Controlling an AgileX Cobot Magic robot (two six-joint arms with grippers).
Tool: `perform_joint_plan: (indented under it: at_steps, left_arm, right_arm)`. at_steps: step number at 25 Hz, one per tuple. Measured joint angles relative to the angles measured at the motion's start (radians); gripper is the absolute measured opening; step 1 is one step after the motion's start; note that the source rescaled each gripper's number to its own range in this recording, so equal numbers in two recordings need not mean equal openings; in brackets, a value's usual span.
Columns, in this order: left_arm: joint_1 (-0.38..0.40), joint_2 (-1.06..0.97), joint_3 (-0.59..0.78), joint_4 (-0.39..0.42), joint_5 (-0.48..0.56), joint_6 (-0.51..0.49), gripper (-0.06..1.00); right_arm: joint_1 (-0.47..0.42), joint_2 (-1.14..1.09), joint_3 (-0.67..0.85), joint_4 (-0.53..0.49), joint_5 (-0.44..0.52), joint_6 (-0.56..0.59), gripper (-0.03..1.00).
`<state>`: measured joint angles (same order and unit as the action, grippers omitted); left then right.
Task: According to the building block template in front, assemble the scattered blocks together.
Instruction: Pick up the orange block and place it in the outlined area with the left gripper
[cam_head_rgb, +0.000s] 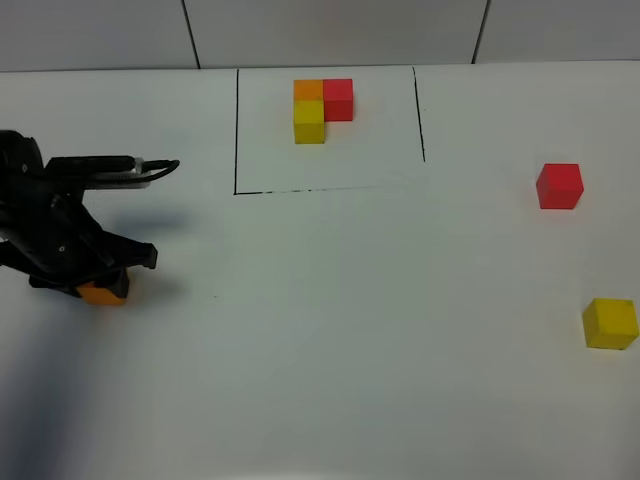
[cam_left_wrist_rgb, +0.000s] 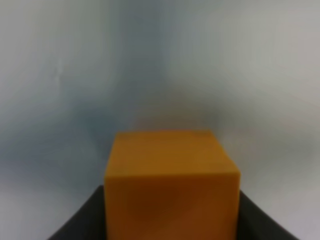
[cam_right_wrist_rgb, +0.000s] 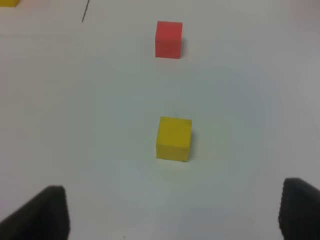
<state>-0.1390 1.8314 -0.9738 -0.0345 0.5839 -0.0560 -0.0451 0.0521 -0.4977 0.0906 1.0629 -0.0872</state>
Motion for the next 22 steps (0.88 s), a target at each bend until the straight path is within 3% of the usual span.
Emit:
perform_joint_plan:
  at_steps: [5,11,22]
  left_arm:
    - [-0.076,0.003,-0.132,0.002,0.106,0.191,0.01]
    - [-0.210,0.090,-0.389,0.004,0.282,0.448,0.01]
    - [-0.426,0.436,-0.915,0.151,0.517,0.686,0.01]
  right_arm:
    - [0.000,0.000,0.000,0.000,0.000,0.000,0.80]
    - [0.000,0.000,0.000,0.000,0.000,0.000,0.80]
    - [0.000,0.000,0.000,0.000,0.000,0.000,0.80]
